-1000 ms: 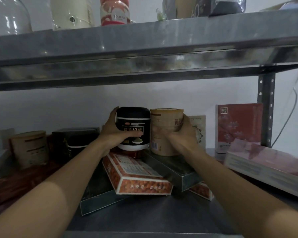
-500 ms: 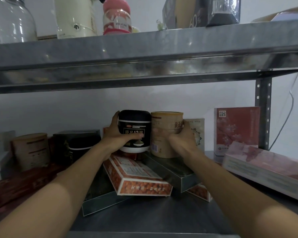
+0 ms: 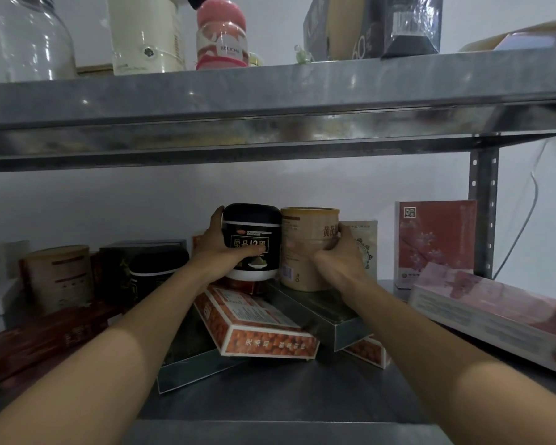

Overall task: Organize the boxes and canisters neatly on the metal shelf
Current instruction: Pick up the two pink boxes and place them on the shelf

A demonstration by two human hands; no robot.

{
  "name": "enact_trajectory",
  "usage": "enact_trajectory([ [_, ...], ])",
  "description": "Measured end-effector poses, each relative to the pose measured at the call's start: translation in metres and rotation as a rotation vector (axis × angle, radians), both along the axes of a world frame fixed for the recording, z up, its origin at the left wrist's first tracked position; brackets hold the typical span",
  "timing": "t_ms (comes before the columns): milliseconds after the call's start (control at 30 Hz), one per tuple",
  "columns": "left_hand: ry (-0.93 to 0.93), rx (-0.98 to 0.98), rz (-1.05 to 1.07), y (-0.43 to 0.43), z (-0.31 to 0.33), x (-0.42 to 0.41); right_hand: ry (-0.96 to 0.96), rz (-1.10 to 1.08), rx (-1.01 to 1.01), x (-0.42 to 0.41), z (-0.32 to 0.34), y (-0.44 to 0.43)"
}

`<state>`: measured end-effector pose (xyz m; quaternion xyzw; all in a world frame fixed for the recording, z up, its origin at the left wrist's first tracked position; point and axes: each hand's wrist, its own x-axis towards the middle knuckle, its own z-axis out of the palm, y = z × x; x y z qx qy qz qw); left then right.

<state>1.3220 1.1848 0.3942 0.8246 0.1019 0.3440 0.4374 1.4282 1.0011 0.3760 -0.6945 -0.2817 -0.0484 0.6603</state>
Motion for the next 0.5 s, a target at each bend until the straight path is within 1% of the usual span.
enact_trajectory([
  [300, 0.085, 0.031, 0.054, -0.002, 0.003, -0.01, -0.012, -0.024, -0.051, -0.006, -0.002, -0.005],
  [500, 0.176, 0.1, 0.04, -0.008, 0.002, -0.015, -0.002, -0.041, -0.053, -0.008, -0.003, -0.003],
])
